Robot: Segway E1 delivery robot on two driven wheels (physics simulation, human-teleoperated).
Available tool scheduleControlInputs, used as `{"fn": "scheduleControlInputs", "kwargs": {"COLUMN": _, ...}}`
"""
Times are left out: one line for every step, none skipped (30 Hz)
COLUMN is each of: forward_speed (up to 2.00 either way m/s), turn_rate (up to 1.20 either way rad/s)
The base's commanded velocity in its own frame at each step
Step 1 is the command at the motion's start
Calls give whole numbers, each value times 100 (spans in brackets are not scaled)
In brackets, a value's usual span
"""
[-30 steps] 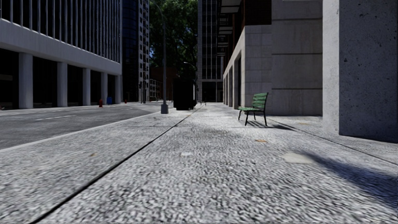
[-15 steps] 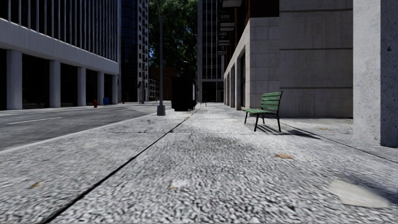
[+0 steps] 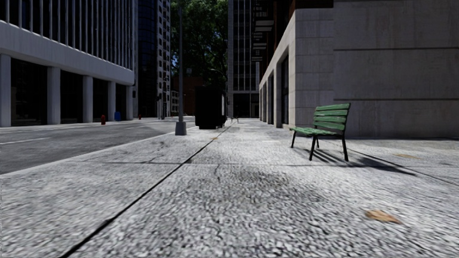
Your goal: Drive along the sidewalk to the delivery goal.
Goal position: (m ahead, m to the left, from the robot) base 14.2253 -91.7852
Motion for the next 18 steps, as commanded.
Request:
{"fn": "scheduleControlInputs", "kwargs": {"forward_speed": 200, "turn_rate": 0}}
{"fn": "scheduleControlInputs", "kwargs": {"forward_speed": 200, "turn_rate": -49}}
{"fn": "scheduleControlInputs", "kwargs": {"forward_speed": 200, "turn_rate": -49}}
{"fn": "scheduleControlInputs", "kwargs": {"forward_speed": 200, "turn_rate": -30}}
{"fn": "scheduleControlInputs", "kwargs": {"forward_speed": 200, "turn_rate": -30}}
{"fn": "scheduleControlInputs", "kwargs": {"forward_speed": 200, "turn_rate": 0}}
{"fn": "scheduleControlInputs", "kwargs": {"forward_speed": 200, "turn_rate": 0}}
{"fn": "scheduleControlInputs", "kwargs": {"forward_speed": 200, "turn_rate": 0}}
{"fn": "scheduleControlInputs", "kwargs": {"forward_speed": 200, "turn_rate": 0}}
{"fn": "scheduleControlInputs", "kwargs": {"forward_speed": 200, "turn_rate": 0}}
{"fn": "scheduleControlInputs", "kwargs": {"forward_speed": 200, "turn_rate": 0}}
{"fn": "scheduleControlInputs", "kwargs": {"forward_speed": 200, "turn_rate": 0}}
{"fn": "scheduleControlInputs", "kwargs": {"forward_speed": 200, "turn_rate": 0}}
{"fn": "scheduleControlInputs", "kwargs": {"forward_speed": 200, "turn_rate": 0}}
{"fn": "scheduleControlInputs", "kwargs": {"forward_speed": 200, "turn_rate": 0}}
{"fn": "scheduleControlInputs", "kwargs": {"forward_speed": 200, "turn_rate": 0}}
{"fn": "scheduleControlInputs", "kwargs": {"forward_speed": 200, "turn_rate": 0}}
{"fn": "scheduleControlInputs", "kwargs": {"forward_speed": 200, "turn_rate": 0}}
